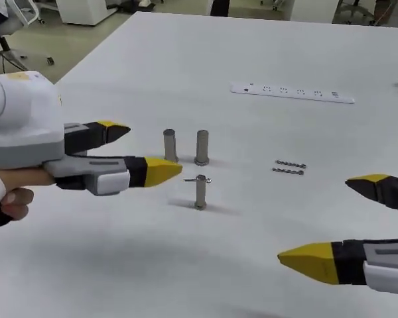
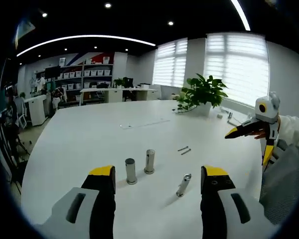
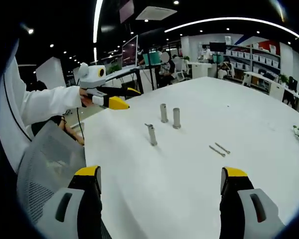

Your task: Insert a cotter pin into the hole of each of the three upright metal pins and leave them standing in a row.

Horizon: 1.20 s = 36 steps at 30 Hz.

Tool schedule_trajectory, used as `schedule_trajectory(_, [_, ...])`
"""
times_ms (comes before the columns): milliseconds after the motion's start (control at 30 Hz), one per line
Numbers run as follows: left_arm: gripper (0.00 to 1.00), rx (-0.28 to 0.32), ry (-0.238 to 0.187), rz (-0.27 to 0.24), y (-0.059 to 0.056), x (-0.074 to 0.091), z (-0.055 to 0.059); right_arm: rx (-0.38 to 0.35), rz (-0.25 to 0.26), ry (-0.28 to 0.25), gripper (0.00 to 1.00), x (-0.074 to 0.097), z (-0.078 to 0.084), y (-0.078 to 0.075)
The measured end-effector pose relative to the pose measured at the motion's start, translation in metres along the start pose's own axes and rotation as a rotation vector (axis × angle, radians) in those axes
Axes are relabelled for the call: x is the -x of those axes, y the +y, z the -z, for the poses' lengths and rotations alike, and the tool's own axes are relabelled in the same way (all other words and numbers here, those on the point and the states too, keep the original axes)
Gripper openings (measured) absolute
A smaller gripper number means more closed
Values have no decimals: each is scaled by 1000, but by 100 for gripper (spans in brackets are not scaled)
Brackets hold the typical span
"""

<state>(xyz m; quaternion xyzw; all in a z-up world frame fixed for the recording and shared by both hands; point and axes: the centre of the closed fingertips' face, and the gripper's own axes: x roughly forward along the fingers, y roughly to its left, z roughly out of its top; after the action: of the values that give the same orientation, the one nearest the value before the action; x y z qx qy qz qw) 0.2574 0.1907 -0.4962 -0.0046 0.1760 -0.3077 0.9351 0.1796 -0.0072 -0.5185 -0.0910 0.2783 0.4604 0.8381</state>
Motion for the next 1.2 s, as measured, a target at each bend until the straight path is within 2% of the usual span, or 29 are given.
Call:
schedule_trajectory(100, [57, 1, -10, -15, 11, -9, -3, 0, 8, 1, 98, 1, 1, -2])
schedule_trajectory(167, [55, -35, 18, -33, 18, -16, 1, 4, 14, 7, 98, 1, 3, -4])
schedule_trajectory(267, [51, -35, 40, -39, 24, -27, 6, -3, 23, 9, 98, 2, 4, -9])
schedule_trajectory(400, [38, -32, 58, -48, 29, -39, 11, -9, 29, 10, 98, 3, 4, -11])
schedule_trajectory(567, [37, -40, 83, -85, 40, -51, 21, -21, 38, 33, 97, 3, 12, -14])
schedule_trajectory(800, [35, -23, 126, -81, 49, -71, 41, -36, 41, 45, 97, 5, 14, -15])
schedule_trajectory(933, [36, -29, 149, -85, 51, -79, 47, -36, 45, 62, 97, 6, 17, -17])
schedule_trajectory(1200, [30, -42, 154, -89, 53, -89, 53, -45, 50, 72, 95, 7, 20, -20])
